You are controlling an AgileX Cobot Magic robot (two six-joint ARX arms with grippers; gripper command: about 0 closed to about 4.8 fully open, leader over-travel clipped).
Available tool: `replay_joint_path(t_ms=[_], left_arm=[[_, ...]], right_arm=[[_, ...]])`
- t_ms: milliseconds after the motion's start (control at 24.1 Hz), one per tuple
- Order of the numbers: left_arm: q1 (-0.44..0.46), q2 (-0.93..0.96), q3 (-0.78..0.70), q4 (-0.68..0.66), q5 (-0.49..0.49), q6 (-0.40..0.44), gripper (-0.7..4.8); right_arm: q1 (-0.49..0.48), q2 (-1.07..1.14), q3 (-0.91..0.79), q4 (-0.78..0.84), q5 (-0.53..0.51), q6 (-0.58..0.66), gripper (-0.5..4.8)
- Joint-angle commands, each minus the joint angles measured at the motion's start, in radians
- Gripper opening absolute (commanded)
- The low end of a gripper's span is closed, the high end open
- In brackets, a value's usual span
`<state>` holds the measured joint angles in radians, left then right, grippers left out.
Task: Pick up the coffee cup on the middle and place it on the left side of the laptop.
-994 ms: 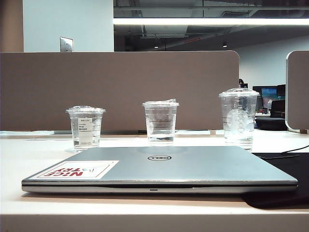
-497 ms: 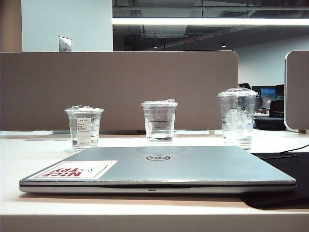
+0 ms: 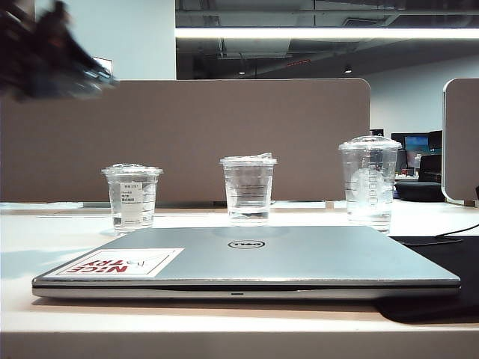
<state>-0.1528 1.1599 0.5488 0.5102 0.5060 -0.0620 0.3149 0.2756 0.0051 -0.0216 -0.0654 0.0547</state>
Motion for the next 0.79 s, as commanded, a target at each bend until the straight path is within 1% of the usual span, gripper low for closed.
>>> replay_joint_path(t_ms=[41, 124, 207, 331, 373, 456, 539, 580, 663, 787], left_arm=[[-0.038, 0.203, 0.097, 0.126, 0.049, 0.033, 2.76], [-0.056, 0.314, 0.159, 0.135, 0.074, 0.059, 3.48], [-0.074, 0.400, 0.211, 0.135, 0.085, 0.076, 4.09], [-0.106, 0.512, 0.276, 0.135, 0.081, 0.121, 4.68], [-0.116, 0.542, 0.296, 0.135, 0.081, 0.138, 4.79], [-0.134, 0.605, 0.338, 0.135, 0.080, 0.165, 4.79], [-0.157, 0.685, 0.394, 0.135, 0.048, 0.181, 4.79], [-0.171, 0.730, 0.426, 0.135, 0.025, 0.186, 4.79], [-0.183, 0.788, 0.471, 0.135, 0.011, 0.185, 4.79], [-0.196, 0.860, 0.535, 0.135, 0.010, 0.182, 4.79]], right_arm=[[-0.001, 0.000, -0.004, 0.018, -0.004, -0.003, -0.05], [-0.002, 0.000, -0.004, 0.018, -0.004, -0.003, -0.05], [-0.002, 0.000, -0.004, 0.018, -0.004, -0.003, -0.05], [-0.002, 0.001, -0.004, 0.018, -0.004, -0.003, -0.05], [-0.002, 0.001, -0.004, 0.018, -0.004, -0.003, -0.05], [-0.002, 0.001, -0.004, 0.018, -0.004, -0.003, -0.05], [-0.002, 0.002, -0.004, 0.018, -0.004, -0.003, -0.05], [-0.002, 0.002, -0.004, 0.018, -0.005, -0.003, -0.05], [-0.002, 0.002, -0.004, 0.018, -0.004, -0.003, -0.05], [-0.002, 0.002, -0.004, 0.018, -0.005, -0.003, -0.05]])
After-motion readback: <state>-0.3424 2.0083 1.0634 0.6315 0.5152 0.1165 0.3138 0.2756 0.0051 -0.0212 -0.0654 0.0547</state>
